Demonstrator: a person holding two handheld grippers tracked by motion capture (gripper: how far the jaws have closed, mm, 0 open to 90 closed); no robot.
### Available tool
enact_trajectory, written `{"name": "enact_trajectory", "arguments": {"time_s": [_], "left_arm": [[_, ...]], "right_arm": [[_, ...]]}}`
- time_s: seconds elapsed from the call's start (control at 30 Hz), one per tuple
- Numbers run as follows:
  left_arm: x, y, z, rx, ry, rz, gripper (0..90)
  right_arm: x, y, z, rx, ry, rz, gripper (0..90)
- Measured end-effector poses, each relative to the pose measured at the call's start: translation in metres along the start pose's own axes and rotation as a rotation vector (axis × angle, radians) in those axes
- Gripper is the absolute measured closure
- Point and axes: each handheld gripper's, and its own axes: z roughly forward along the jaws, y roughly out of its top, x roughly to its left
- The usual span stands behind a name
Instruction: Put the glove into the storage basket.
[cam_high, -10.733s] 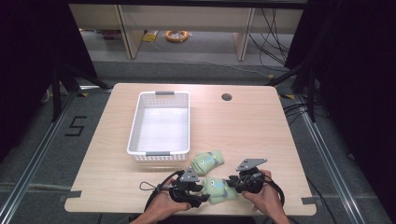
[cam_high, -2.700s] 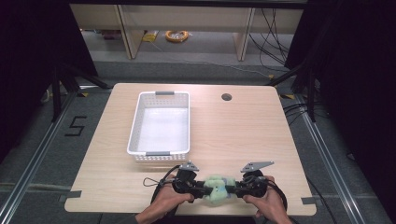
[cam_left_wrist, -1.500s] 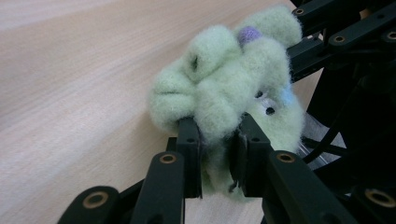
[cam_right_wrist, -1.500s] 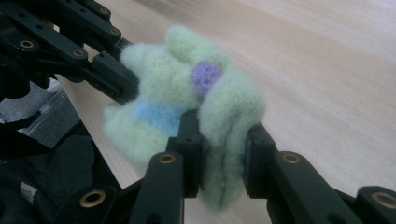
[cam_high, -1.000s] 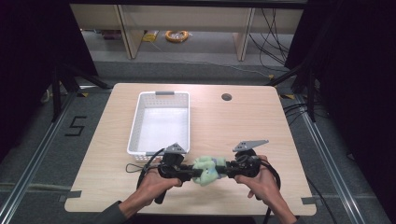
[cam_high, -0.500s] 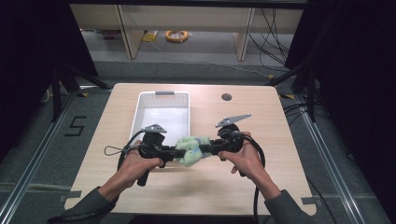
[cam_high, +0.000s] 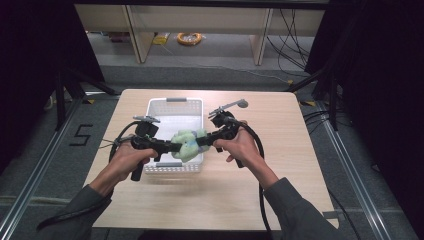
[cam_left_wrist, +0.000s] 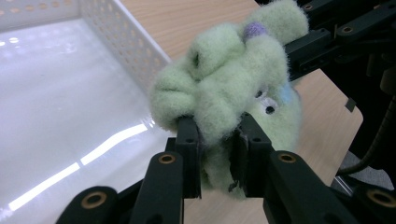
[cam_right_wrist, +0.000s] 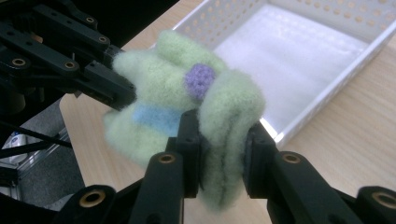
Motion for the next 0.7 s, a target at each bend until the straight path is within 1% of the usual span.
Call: {"name": "enact_trajectory", "arguments": {"time_s": [0.1, 0.17, 0.2, 0.23, 0.27, 0.3, 0.33, 0.37, 0.43, 0.5, 0.53, 0.6, 0.63, 0.7], "left_arm": [[0.009, 0.004, -0.003, -0.001, 0.015, -0.008, 73.7], [0.016, 0.008, -0.004, 0.004, 0.015, -0.018, 73.7], [0.019, 0.008, -0.004, 0.008, 0.018, -0.015, 73.7], [0.019, 0.008, -0.004, 0.008, 0.018, -0.015, 73.6], [0.026, 0.010, -0.004, 0.011, 0.027, -0.023, 73.6], [0.029, 0.011, -0.002, 0.011, 0.038, -0.027, 73.6], [0.029, 0.011, -0.002, 0.011, 0.038, -0.027, 73.6], [0.032, 0.012, -0.001, 0.020, 0.038, -0.027, 73.5], [0.041, 0.014, 0.003, 0.036, 0.050, -0.036, 73.6], [0.047, 0.016, 0.005, 0.059, 0.049, -0.036, 73.5], [0.049, 0.015, 0.008, 0.052, 0.055, -0.046, 73.5], [0.055, 0.016, 0.010, 0.068, 0.056, -0.050, 73.5], [0.059, 0.017, 0.011, 0.082, 0.054, -0.051, 73.5], [0.065, 0.017, 0.014, 0.091, 0.062, -0.068, 73.5]], "right_arm": [[-0.001, 0.010, 0.007, 0.007, 0.000, 0.011, 73.3], [-0.002, 0.016, 0.012, 0.010, -0.002, 0.015, 73.3], [-0.003, 0.019, 0.016, 0.010, 0.000, 0.011, 73.3], [-0.003, 0.019, 0.016, 0.010, 0.000, 0.011, 73.3], [-0.004, 0.023, 0.022, 0.015, -0.005, 0.018, 73.3], [-0.005, 0.025, 0.024, 0.012, -0.007, 0.025, 73.3], [-0.005, 0.025, 0.024, 0.012, -0.007, 0.025, 73.3], [-0.008, 0.028, 0.031, 0.017, -0.007, 0.025, 73.2], [-0.010, 0.029, 0.036, 0.033, -0.013, 0.057, 73.3], [-0.013, 0.031, 0.044, 0.040, -0.017, 0.072, 73.3], [-0.015, 0.031, 0.047, 0.041, -0.021, 0.072, 73.3], [-0.018, 0.032, 0.054, 0.044, -0.018, 0.080, 73.3], [-0.020, 0.032, 0.057, 0.049, -0.020, 0.091, 73.3], [-0.022, 0.033, 0.063, 0.057, -0.014, 0.116, 73.3]]}}
